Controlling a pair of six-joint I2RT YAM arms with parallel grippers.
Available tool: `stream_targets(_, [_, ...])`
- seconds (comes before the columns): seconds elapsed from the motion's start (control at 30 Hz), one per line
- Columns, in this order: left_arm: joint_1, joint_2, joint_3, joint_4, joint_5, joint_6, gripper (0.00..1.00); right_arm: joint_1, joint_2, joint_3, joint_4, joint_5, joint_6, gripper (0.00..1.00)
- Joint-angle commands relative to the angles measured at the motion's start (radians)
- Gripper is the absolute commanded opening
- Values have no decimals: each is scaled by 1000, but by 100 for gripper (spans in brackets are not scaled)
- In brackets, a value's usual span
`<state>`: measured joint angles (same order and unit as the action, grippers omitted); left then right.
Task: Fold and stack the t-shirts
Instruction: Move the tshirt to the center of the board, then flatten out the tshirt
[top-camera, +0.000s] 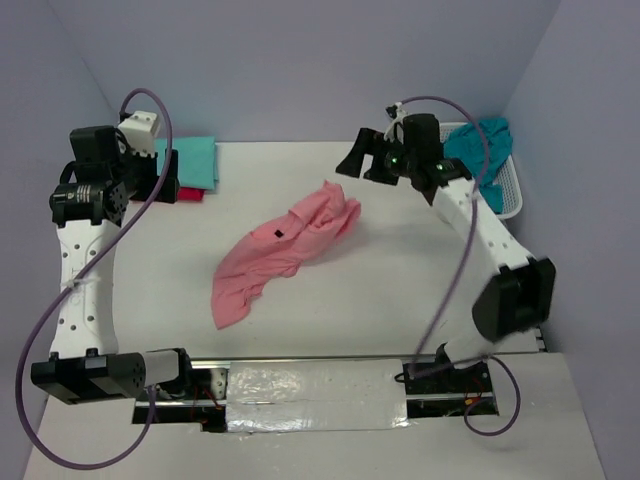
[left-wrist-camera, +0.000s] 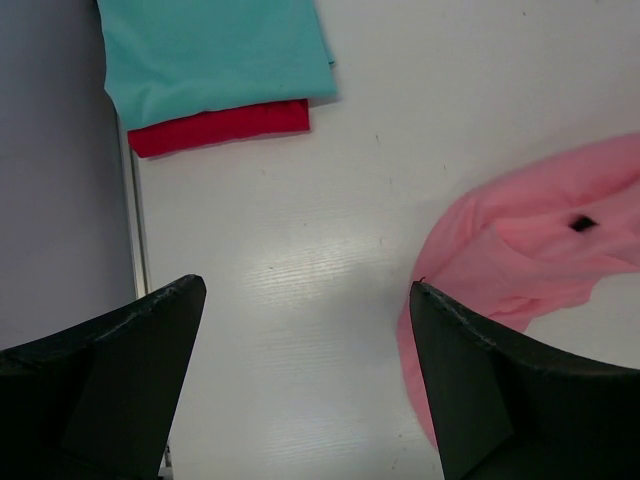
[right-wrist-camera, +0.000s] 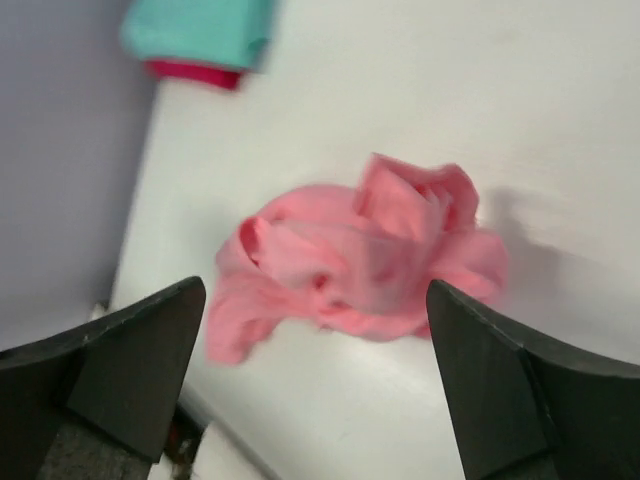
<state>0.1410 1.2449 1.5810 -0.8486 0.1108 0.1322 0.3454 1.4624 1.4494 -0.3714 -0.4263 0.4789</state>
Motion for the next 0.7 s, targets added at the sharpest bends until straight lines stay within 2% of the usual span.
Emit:
stream_targets(0.0, [5, 17, 2, 20, 36, 12, 96, -117, 212, 179, -82, 98, -127, 100])
stream_targets(0.03, [5, 34, 1, 19, 32, 12, 96, -126, 360, 294, -301, 147, -157, 100])
stream_targets(0.1, [6, 50, -18, 0, 30, 24, 96, -100, 433, 499, -423, 263, -224, 100])
stream_targets(0.17, [6, 70, -50, -13, 43, 52, 94, -51, 376, 461, -355, 274, -267, 100])
stream_targets(0.23, [-4, 105, -125, -56, 62, 134, 89, 10, 319, 303, -202, 256, -342, 100])
stream_targets(0.3, [-76, 142, -215, -99, -3, 219, 87, 21, 312, 236, -161, 235, -362, 99])
stream_targets(0.33, [-105, 168, -258, -122, -61, 240, 89, 20, 331, 241, -169, 221, -371, 83])
stream_targets(0.4, [-173, 186, -391, -107, -66, 253, 92, 20, 437, 313, -220, 231, -407, 44])
stream_targets(0.43, [-190, 212, -435, -65, -65, 251, 93, 21, 484, 354, -288, 276, -408, 28])
stream_targets(0.47, [-207, 228, -502, -40, -80, 250, 94, 20, 531, 430, -319, 293, -410, 31])
stream_targets(0.5, [-228, 246, -522, -14, -88, 247, 94, 20, 620, 466, -349, 308, -410, 43])
stream_targets(0.53, [-233, 289, -532, 6, -80, 245, 95, 17, 657, 503, -395, 322, -407, 62])
stream_targets(0.63, [-242, 361, -518, 9, 30, 231, 96, 21, 763, 577, -405, 317, -396, 74])
stream_targets(0.67, [-247, 376, -518, 16, 47, 231, 97, 23, 782, 580, -399, 319, -390, 75])
